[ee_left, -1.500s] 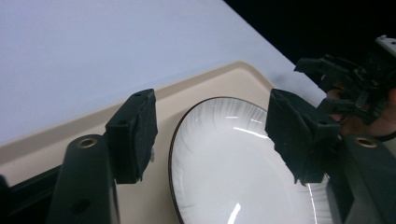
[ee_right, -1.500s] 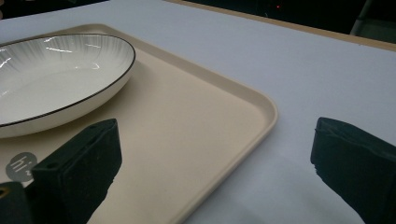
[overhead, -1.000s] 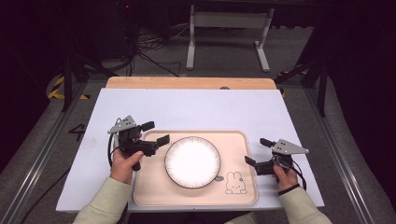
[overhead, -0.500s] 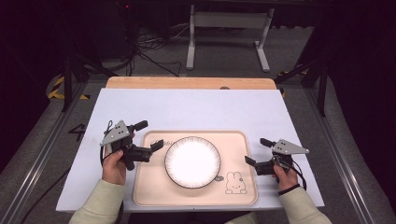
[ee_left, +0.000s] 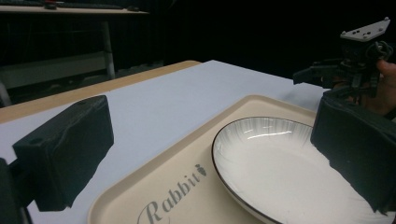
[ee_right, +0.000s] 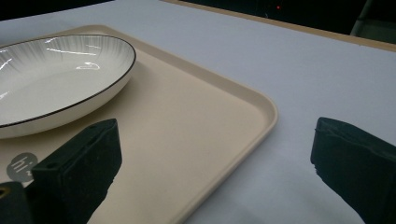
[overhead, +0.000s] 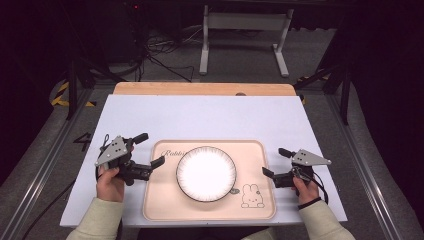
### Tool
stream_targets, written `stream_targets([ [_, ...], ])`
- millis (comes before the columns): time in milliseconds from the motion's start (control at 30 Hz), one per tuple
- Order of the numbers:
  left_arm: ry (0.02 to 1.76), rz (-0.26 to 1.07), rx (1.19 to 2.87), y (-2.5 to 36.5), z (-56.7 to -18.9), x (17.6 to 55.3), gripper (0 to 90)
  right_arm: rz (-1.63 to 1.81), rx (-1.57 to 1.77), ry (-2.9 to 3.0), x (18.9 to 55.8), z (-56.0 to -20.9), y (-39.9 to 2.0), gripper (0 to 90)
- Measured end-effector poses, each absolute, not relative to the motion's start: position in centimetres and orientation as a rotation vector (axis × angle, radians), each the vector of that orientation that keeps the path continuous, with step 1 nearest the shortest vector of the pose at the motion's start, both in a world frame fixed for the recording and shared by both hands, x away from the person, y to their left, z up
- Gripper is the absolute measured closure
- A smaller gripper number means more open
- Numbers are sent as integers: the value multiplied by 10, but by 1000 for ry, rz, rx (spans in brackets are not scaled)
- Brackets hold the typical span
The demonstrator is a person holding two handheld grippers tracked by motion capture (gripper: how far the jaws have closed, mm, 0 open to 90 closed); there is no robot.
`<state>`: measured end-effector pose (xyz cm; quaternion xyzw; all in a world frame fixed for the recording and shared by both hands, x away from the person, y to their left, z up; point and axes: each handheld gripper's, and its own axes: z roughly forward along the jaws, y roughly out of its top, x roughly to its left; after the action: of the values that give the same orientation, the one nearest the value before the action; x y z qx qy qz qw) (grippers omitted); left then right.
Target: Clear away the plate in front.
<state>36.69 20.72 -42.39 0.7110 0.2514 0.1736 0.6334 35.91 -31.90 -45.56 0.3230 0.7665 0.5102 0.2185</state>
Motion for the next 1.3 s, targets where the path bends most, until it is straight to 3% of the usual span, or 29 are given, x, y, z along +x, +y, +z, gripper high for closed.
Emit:
stream_targets([
  [833, 696, 268, 1653, 242, -456, 364, 3, 1430, 887, 2113, 358, -455, -320, 24],
  [1300, 708, 245, 1735, 238, -469, 363, 3, 1436, 887, 2113, 358, -455, -321, 24],
])
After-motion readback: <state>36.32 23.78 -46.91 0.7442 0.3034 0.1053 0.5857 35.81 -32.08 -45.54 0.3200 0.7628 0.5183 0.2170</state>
